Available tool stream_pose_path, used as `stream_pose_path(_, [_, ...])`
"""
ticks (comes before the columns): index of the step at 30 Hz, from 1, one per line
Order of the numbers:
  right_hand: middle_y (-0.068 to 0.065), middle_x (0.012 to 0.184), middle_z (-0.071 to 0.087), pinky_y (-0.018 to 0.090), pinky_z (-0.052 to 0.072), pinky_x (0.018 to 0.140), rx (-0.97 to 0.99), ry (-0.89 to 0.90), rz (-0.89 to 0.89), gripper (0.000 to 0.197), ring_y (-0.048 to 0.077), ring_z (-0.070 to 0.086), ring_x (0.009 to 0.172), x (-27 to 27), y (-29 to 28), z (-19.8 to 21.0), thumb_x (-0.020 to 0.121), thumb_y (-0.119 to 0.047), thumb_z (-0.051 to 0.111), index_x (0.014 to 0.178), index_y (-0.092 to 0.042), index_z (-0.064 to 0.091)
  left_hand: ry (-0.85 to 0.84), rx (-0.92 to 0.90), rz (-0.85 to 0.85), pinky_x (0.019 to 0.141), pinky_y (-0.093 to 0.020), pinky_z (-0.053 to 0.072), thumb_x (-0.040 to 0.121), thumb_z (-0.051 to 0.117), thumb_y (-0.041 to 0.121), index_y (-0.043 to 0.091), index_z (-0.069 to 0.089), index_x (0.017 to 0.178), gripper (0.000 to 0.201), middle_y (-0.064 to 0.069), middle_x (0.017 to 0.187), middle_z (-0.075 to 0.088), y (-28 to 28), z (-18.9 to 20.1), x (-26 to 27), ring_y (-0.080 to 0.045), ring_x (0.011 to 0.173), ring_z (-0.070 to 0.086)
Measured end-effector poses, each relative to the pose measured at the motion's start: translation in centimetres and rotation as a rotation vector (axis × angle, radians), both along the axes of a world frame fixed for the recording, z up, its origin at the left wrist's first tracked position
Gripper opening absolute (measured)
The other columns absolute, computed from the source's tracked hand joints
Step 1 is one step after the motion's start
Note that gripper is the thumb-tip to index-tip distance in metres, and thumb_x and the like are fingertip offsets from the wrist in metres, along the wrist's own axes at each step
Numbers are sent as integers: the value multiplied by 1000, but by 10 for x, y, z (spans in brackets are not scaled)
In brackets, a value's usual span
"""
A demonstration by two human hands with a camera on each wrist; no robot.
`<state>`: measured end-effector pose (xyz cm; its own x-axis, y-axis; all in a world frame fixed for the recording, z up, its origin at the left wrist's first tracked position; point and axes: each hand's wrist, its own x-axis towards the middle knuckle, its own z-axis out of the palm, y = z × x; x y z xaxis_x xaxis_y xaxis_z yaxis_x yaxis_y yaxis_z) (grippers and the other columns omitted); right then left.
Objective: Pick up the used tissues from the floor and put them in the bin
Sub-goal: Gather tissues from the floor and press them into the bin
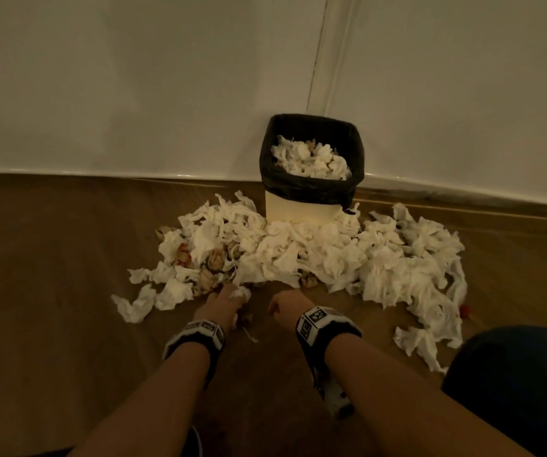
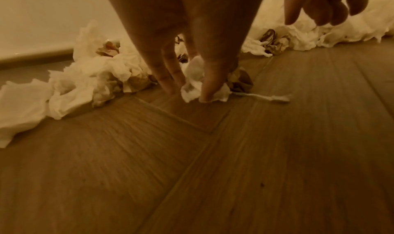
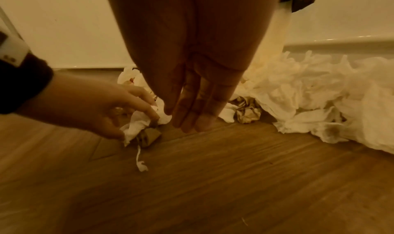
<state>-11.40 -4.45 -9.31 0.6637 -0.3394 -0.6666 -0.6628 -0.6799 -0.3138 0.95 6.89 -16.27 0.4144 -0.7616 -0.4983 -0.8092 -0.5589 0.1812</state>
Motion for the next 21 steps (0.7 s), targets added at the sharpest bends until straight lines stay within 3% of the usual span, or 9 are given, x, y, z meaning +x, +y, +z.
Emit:
stream_pose_path(3, [13, 130, 55, 35, 44, 100, -15, -29, 19, 32, 28, 52, 119, 8, 6, -5, 97, -10, 42, 124, -7, 59, 10, -42, 38, 92, -34, 46, 88, 54, 14, 20, 46, 129, 42, -8, 136, 38, -1, 2, 2, -27, 115, 50])
stream_pose_path(7, [15, 129, 53, 36, 43, 98, -20, -65, -22, 30, 29, 52, 117, 17, 14, -15, 95, -14, 47, 122, -5, 58, 114, -131, 238, 91, -32, 42, 90, 53, 10, 16, 54, 112, 22, -10, 127, 48, -3, 6, 4, -25, 113, 49])
stream_pose_path(9, [14, 133, 46, 36, 40, 100, -14, -126, -46, 32, 30, 47, 120, 17, 20, -23, 94, -15, 49, 125, -6, 51, 189, -287, 382, 89, -32, 40, 93, 48, 10, 15, 52, 117, 25, -12, 127, 51, -1, 7, 4, -29, 113, 51])
stream_pose_path(11, [12, 138, 37, 39, 39, 101, -16, -168, -34, 41, 31, 43, 122, 16, 25, -32, 92, -14, 55, 131, -9, 42, 220, -390, 475, 95, -34, 39, 96, 43, 11, 12, 47, 129, 34, -14, 133, 48, 3, 8, 4, -31, 119, 48])
stream_pose_path(15, [8, 144, 26, 42, 38, 105, -57, -191, 74, 62, 31, 32, 128, 10, 35, -49, 87, -10, 61, 141, -16, 31, 183, -396, 589, 104, -36, 34, 95, 45, 13, 8, 53, 128, 34, -16, 140, 38, 8, 9, 11, -32, 125, 41])
stream_pose_path(18, [3, 149, 21, 40, 34, 109, -78, -239, 135, 76, 28, 21, 135, 8, 41, -60, 83, -11, 67, 146, -19, 24, 233, -398, 698, 105, -35, 32, 95, 45, 18, 8, 46, 135, 42, -14, 143, 38, 9, 11, 16, -30, 129, 39])
stream_pose_path(21, [2, 150, 19, 39, 34, 110, -93, -238, 143, 79, 27, 22, 135, 11, 47, -66, 82, -18, 70, 146, -19, 24, 311, -429, 818, 105, -38, 33, 96, 42, 19, 10, 38, 140, 45, -14, 143, 41, 9, 14, 17, -32, 130, 40])
